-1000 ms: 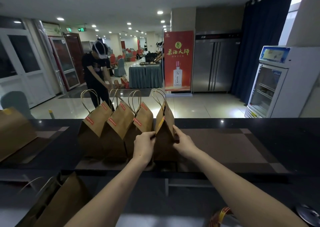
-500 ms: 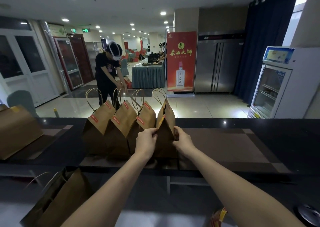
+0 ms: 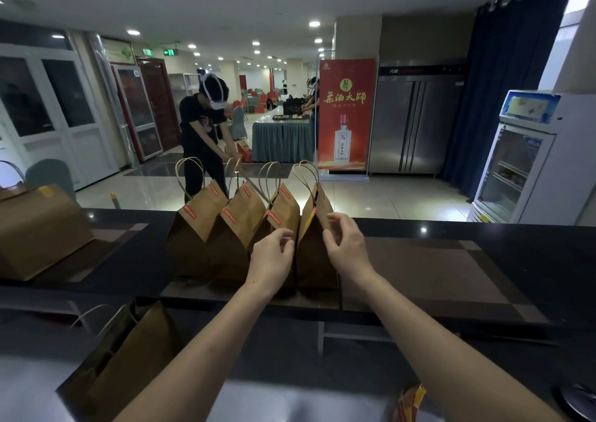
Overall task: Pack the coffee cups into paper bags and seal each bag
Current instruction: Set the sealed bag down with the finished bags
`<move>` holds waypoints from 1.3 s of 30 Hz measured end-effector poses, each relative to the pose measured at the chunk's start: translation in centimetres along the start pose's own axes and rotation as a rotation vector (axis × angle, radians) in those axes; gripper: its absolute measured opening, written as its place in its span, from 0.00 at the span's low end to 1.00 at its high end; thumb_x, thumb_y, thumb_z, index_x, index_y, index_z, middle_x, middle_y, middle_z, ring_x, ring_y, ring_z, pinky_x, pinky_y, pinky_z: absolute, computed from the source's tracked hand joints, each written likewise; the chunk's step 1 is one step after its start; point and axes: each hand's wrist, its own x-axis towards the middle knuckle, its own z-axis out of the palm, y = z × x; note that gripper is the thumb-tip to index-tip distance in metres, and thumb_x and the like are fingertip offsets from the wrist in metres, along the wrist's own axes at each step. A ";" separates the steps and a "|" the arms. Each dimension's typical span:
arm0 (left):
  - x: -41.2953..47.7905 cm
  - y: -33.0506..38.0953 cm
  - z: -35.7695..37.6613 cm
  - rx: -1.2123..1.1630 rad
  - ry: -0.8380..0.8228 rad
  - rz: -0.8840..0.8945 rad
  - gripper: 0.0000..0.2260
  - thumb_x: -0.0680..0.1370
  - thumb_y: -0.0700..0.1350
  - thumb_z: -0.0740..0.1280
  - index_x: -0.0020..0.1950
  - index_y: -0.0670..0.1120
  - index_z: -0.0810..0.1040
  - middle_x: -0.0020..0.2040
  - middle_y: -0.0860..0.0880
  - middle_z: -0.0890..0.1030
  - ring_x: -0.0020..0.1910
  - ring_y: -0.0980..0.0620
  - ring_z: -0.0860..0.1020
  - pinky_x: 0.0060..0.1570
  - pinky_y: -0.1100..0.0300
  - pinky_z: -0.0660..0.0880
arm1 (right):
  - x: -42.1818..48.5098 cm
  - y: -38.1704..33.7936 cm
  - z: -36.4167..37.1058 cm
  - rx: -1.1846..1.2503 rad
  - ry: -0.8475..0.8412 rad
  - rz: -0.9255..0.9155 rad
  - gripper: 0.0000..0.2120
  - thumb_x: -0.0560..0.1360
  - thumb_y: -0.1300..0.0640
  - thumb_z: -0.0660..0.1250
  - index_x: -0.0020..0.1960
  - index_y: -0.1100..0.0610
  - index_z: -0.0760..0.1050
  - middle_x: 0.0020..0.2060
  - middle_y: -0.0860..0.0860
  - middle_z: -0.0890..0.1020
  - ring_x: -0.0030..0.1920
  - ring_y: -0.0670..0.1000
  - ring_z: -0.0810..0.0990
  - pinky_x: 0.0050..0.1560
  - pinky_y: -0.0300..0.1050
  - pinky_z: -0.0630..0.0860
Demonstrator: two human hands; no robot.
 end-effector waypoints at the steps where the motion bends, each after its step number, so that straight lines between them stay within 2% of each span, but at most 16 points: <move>1: -0.2 -0.1 -0.8 -0.009 0.014 -0.001 0.14 0.85 0.45 0.65 0.71 0.48 0.78 0.61 0.51 0.83 0.60 0.56 0.80 0.57 0.63 0.77 | 0.0 -0.9 0.2 0.012 0.024 -0.056 0.15 0.82 0.59 0.68 0.68 0.53 0.74 0.60 0.49 0.78 0.59 0.46 0.79 0.59 0.46 0.82; 4: -0.9 -0.8 -3.5 -0.016 0.071 -0.015 0.13 0.85 0.46 0.65 0.69 0.48 0.78 0.59 0.52 0.82 0.56 0.59 0.78 0.51 0.67 0.74 | 0.2 -3.4 1.1 0.039 0.034 -0.161 0.12 0.82 0.61 0.66 0.65 0.54 0.75 0.56 0.48 0.78 0.54 0.47 0.80 0.54 0.46 0.82; 9: -2.7 -3.8 -8.0 -0.008 0.165 -0.060 0.11 0.85 0.46 0.65 0.67 0.49 0.80 0.57 0.53 0.82 0.57 0.58 0.78 0.54 0.65 0.75 | -0.1 -7.1 4.6 0.009 0.063 -0.386 0.10 0.78 0.66 0.65 0.58 0.56 0.76 0.52 0.49 0.77 0.50 0.47 0.78 0.51 0.40 0.78; 13: -5.2 -7.1 -11.4 0.031 0.217 -0.123 0.12 0.84 0.47 0.66 0.67 0.50 0.79 0.58 0.53 0.81 0.58 0.57 0.79 0.54 0.64 0.76 | -1.2 -9.4 9.2 0.044 -0.069 -0.377 0.10 0.79 0.66 0.66 0.59 0.56 0.76 0.51 0.48 0.77 0.50 0.45 0.78 0.52 0.38 0.77; 18: -8.5 -11.5 -15.3 0.046 0.251 -0.261 0.12 0.85 0.46 0.65 0.68 0.51 0.78 0.59 0.54 0.80 0.58 0.56 0.78 0.59 0.58 0.78 | -3.3 -11.5 15.7 0.105 -0.217 -0.355 0.10 0.80 0.65 0.66 0.60 0.54 0.77 0.53 0.47 0.78 0.53 0.44 0.78 0.56 0.38 0.77; 23: -11.6 -16.4 -18.9 0.045 0.314 -0.365 0.10 0.85 0.48 0.65 0.65 0.54 0.79 0.58 0.55 0.81 0.58 0.56 0.79 0.57 0.61 0.79 | -5.8 -13.2 22.1 0.155 -0.358 -0.309 0.11 0.81 0.65 0.67 0.59 0.54 0.78 0.53 0.47 0.79 0.54 0.43 0.78 0.56 0.34 0.76; 26: -13.2 -19.0 -20.6 0.085 0.366 -0.414 0.09 0.85 0.46 0.65 0.63 0.52 0.81 0.57 0.54 0.81 0.55 0.57 0.80 0.50 0.68 0.75 | -7.0 -13.5 25.9 0.157 -0.436 -0.276 0.11 0.81 0.65 0.66 0.60 0.55 0.78 0.54 0.48 0.79 0.55 0.43 0.78 0.58 0.35 0.77; 32: -15.8 -23.0 -22.4 0.166 0.397 -0.510 0.08 0.84 0.44 0.66 0.61 0.51 0.82 0.54 0.52 0.81 0.53 0.53 0.79 0.52 0.62 0.76 | -8.1 -13.0 31.3 0.110 -0.555 -0.168 0.11 0.82 0.64 0.65 0.61 0.54 0.79 0.54 0.48 0.78 0.56 0.45 0.78 0.58 0.38 0.77; 39: -17.3 -27.0 -22.6 0.198 0.385 -0.616 0.08 0.84 0.45 0.66 0.60 0.49 0.81 0.55 0.48 0.76 0.48 0.53 0.78 0.44 0.67 0.71 | -7.9 -11.9 35.6 -0.012 -0.629 -0.110 0.08 0.83 0.60 0.65 0.60 0.53 0.79 0.53 0.46 0.77 0.54 0.46 0.77 0.58 0.42 0.77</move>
